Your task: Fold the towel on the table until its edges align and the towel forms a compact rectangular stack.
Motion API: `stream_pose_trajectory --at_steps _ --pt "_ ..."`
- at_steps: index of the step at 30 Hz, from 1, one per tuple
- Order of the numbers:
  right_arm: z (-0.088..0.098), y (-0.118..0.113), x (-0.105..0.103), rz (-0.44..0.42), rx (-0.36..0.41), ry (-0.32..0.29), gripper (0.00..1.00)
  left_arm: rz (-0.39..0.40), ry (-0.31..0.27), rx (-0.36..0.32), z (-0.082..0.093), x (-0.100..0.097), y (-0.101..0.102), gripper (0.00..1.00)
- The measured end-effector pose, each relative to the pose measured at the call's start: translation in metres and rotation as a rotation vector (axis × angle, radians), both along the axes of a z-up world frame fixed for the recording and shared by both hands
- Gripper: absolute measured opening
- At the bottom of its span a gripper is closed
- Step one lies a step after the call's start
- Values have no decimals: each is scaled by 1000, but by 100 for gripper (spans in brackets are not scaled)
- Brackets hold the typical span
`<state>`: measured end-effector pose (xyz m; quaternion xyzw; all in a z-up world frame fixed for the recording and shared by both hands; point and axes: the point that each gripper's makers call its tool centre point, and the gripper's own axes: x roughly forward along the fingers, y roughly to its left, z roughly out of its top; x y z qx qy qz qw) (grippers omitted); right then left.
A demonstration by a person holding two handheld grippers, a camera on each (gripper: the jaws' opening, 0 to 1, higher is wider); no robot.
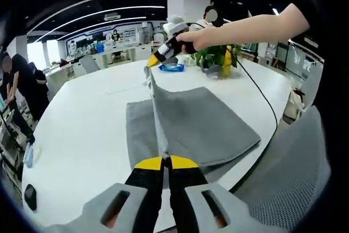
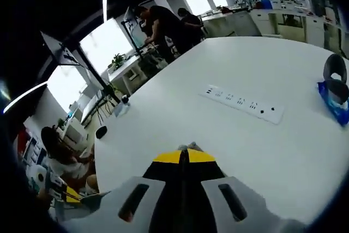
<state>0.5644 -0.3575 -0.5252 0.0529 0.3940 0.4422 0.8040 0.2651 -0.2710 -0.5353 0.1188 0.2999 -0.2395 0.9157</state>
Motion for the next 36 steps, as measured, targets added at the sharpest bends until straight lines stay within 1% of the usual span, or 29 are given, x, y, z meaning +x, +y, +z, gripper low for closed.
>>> stream_pose_trajectory --at_steps 1,2,4,5,9,12,14,15,18,21,22,23,24,25,26,27,28,30,33,36 --pt "-3 2 0 1 0 10 0 -17 26 18 -6 0 2 2" --pt "-8 5 0 0 -1 21 0 -11 30 17 -8 1 4 2" --pt "-16 7 2 0 -14 31 0 -3 43 7 -12 4 9 2" --pt "-20 9 3 1 -17 39 0 -3 63 -1 -15 3 11 2" --pt "-32 17 0 8 -16 64 0 -21 108 -23 -26 2 19 2" --pt "-41 19 3 8 -24 76 0 -9 114 -28 -33 4 26 2" --pt "-47 20 6 -9 -19 95 0 0 93 -17 -34 6 28 3" --pt "-50 22 7 -22 -9 117 0 -1 86 -16 -35 6 28 3" --pt "-56 27 4 -25 -4 126 0 6 87 -17 -41 7 28 3" --pt "-61 31 5 -26 12 133 0 31 95 17 -54 6 33 3" --pt "-64 33 4 -14 12 127 0 20 88 30 -55 6 34 3" --pt "-65 34 4 5 8 99 0 -24 51 89 -54 8 37 4" --pt "-65 37 1 34 9 91 0 -28 29 125 -54 10 41 5" --pt "-65 38 0 37 13 89 0 -30 14 157 -53 12 45 6" --pt "-64 38 -2 38 15 86 0 -22 17 184 -54 12 49 7" --pt "-63 38 -2 33 29 82 1 -17 20 181 -54 12 50 7" --pt "-62 38 -2 29 33 80 1 -7 14 186 -54 14 53 7" --pt "-61 36 -5 39 34 74 0 8 17 172 -53 15 55 7" --pt "-62 27 -9 48 15 73 0 25 13 140 -49 14 55 6" --pt "-63 13 -12 62 -12 37 0 19 19 102 -43 13 48 4"
